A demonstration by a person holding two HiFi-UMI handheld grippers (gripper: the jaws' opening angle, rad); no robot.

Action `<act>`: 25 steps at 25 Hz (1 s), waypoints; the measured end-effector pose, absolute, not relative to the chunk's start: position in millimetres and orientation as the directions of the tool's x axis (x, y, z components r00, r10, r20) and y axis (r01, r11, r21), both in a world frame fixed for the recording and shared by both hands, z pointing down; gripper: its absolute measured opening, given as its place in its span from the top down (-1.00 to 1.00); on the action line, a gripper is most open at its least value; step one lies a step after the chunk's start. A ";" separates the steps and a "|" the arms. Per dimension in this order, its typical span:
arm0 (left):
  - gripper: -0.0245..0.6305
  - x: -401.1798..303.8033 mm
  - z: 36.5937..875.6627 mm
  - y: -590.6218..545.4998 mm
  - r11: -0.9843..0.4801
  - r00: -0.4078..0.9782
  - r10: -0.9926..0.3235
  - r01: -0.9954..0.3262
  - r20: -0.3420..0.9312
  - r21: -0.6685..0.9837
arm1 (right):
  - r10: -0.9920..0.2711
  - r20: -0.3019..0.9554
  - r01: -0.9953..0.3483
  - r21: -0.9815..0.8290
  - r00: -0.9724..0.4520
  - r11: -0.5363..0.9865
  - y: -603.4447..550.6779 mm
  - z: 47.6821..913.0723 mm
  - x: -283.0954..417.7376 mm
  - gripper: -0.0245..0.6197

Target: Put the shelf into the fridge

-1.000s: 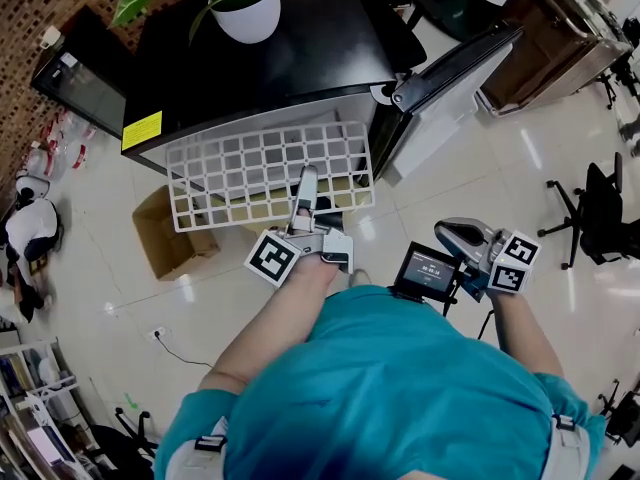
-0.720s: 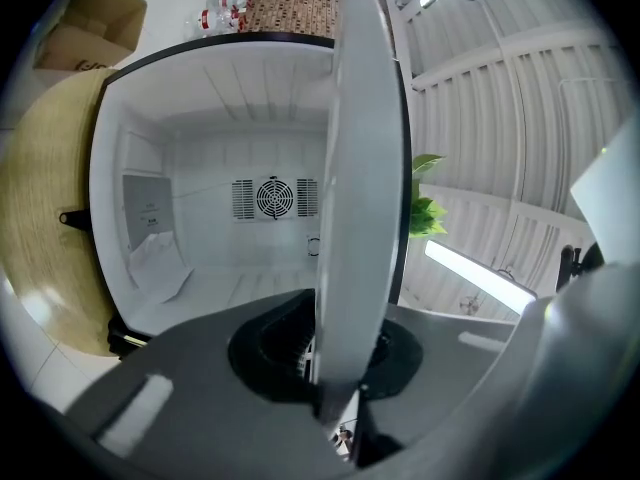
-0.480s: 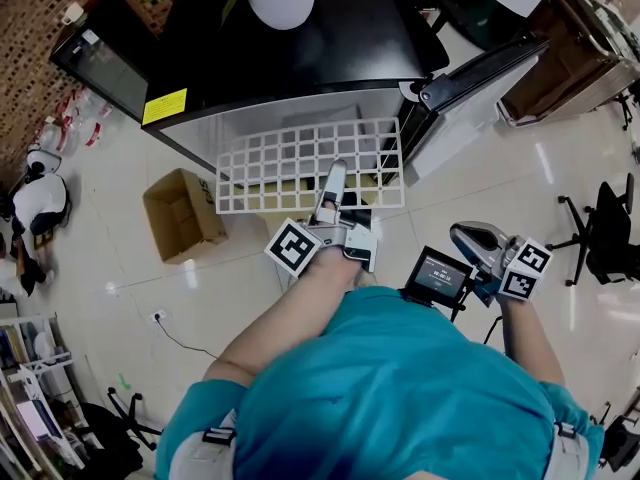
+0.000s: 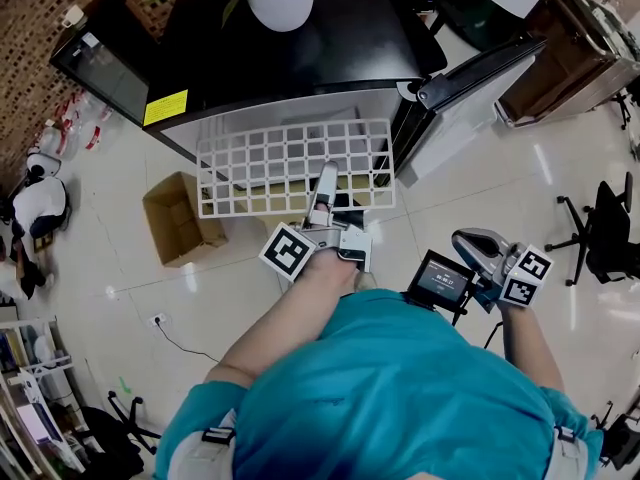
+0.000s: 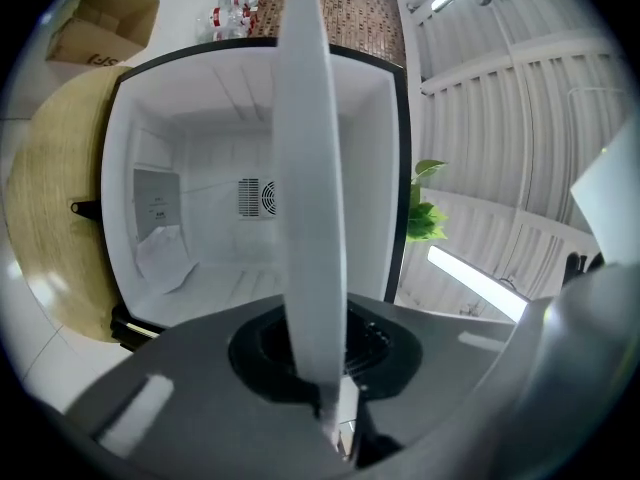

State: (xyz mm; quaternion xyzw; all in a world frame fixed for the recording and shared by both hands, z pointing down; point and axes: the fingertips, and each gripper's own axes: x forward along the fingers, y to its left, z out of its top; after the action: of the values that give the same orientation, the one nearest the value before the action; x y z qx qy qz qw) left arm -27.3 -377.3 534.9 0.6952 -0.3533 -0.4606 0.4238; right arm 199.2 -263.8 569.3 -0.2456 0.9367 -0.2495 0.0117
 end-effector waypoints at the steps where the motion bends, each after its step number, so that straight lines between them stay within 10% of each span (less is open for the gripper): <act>1: 0.89 -28.7 538.7 -377.5 -0.386 0.324 -0.885 -0.108 -0.334 0.916 | -0.465 0.101 -0.453 -0.472 -0.880 0.756 -263.0 569.0 199.3 0.92; 25: 0.88 -30.0 540.6 -389.8 -0.416 0.320 -0.880 -0.164 -0.350 0.895 | -0.473 0.097 -0.459 -0.475 -0.876 0.751 -259.1 573.9 207.8 0.92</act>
State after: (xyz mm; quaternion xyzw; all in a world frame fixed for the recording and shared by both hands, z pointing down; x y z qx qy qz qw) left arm -30.0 -389.8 540.6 0.7094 -0.3681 -0.4522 0.3958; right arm 207.8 -259.1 573.9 -0.2491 0.9356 -0.2499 0.0146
